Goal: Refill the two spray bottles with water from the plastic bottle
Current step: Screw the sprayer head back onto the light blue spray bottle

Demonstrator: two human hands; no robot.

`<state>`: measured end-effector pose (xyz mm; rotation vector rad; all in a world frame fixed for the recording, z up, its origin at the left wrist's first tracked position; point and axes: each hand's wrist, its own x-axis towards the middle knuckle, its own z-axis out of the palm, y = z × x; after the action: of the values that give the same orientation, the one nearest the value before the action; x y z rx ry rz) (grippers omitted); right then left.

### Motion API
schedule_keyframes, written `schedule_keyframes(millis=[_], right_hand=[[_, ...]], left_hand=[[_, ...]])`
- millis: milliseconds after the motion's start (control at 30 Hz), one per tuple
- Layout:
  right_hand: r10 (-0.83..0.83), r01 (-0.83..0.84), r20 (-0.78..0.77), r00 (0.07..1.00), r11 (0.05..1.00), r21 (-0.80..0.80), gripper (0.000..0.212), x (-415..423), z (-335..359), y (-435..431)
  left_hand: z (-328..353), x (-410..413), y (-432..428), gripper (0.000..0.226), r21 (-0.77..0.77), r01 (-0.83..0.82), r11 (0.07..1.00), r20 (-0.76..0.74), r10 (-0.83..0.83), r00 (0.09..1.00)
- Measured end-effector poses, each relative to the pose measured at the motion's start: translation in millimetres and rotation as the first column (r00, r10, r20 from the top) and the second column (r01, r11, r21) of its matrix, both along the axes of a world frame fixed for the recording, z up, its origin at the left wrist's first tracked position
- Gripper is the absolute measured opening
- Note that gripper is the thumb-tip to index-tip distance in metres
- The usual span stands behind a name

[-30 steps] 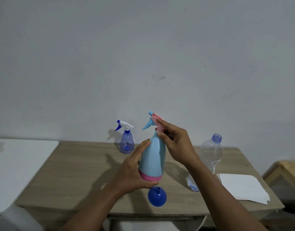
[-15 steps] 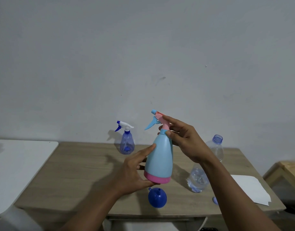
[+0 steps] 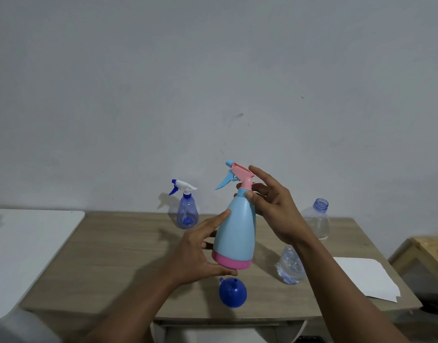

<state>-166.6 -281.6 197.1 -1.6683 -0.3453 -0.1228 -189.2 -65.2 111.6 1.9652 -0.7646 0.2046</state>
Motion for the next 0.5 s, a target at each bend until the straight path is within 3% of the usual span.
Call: schedule_keyframes(millis=[133, 200, 333, 400, 500], right_hand=[[-0.017, 0.04, -0.134, 0.991, 0.985, 0.168, 0.046, 0, -11, 14], [-0.058, 0.095, -0.21, 0.976, 0.98, 0.175, 0.036, -1, -18, 22], [-0.166, 0.251, -0.307, 0.937, 0.931, 0.264, 0.024, 2, -37, 17], [-0.202, 0.286, -0.316, 0.927, 0.926, 0.246, 0.025, 2, -49, 5], [-0.255, 0.29, -0.341, 0.905, 0.955, 0.055, 0.035, -1, -74, -9]], left_hand=[[-4, -4, -4, 0.112, -0.01, 0.008, 1.0, 0.001, -0.008, 1.0], [-12, -6, -8, 0.111, 0.001, 0.027, 1.0, -0.022, -0.027, 0.999], [-41, -7, -3, 0.106, -0.05, -0.031, 0.998, -0.168, 0.023, 0.985], [-65, -4, 11, 0.105, -0.036, -0.121, 0.992, -0.224, 0.111, 0.968], [-113, -1, 39, 0.099, 0.085, -0.275, 0.958, -0.347, 0.287, 0.893]])
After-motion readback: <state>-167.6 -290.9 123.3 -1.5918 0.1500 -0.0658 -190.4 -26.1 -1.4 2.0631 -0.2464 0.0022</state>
